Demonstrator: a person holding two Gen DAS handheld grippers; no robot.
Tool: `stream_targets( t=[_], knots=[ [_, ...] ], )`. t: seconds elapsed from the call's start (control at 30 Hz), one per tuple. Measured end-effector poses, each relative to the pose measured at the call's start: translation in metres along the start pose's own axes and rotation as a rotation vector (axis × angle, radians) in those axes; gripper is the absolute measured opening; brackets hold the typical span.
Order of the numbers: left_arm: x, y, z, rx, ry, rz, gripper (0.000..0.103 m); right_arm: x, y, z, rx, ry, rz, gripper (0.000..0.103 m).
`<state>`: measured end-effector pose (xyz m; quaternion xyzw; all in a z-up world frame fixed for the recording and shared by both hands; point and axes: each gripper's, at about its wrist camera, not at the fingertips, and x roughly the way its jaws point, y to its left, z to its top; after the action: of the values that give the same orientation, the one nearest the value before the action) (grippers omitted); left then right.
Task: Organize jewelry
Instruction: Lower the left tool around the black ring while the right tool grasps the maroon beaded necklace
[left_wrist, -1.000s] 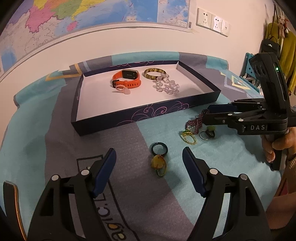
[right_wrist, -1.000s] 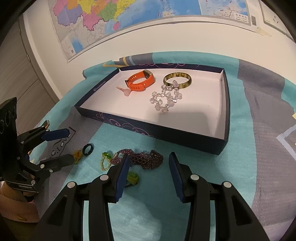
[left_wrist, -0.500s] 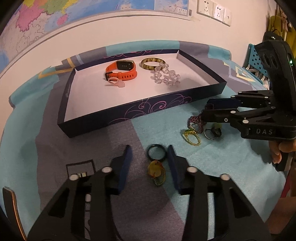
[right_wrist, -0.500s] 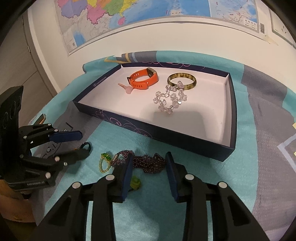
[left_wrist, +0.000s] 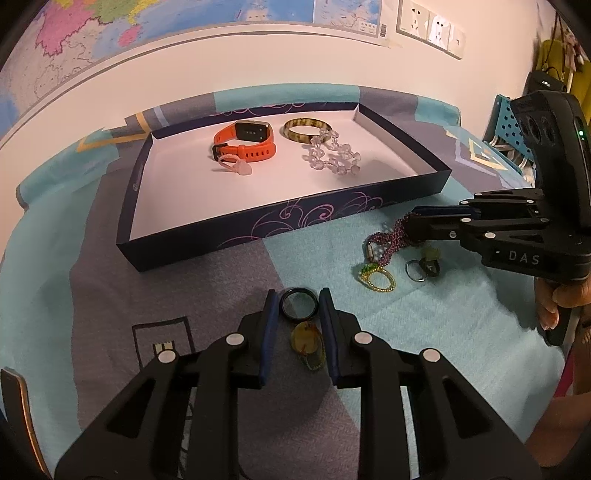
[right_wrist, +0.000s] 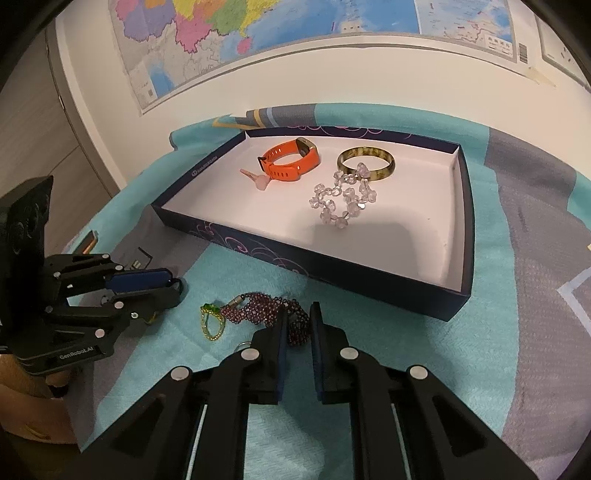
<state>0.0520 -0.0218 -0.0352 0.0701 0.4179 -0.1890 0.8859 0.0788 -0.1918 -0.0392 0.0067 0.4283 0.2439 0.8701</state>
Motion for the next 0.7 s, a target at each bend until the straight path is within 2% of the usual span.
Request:
stream_targets(
  t=[0.7],
  knots=[
    [-0.008, 0.002, 0.004, -0.011, -0.032, -0.005, 0.023, -0.02, -0.002, 0.007, 0.047, -0.071, 0.038, 0.01]
  ],
)
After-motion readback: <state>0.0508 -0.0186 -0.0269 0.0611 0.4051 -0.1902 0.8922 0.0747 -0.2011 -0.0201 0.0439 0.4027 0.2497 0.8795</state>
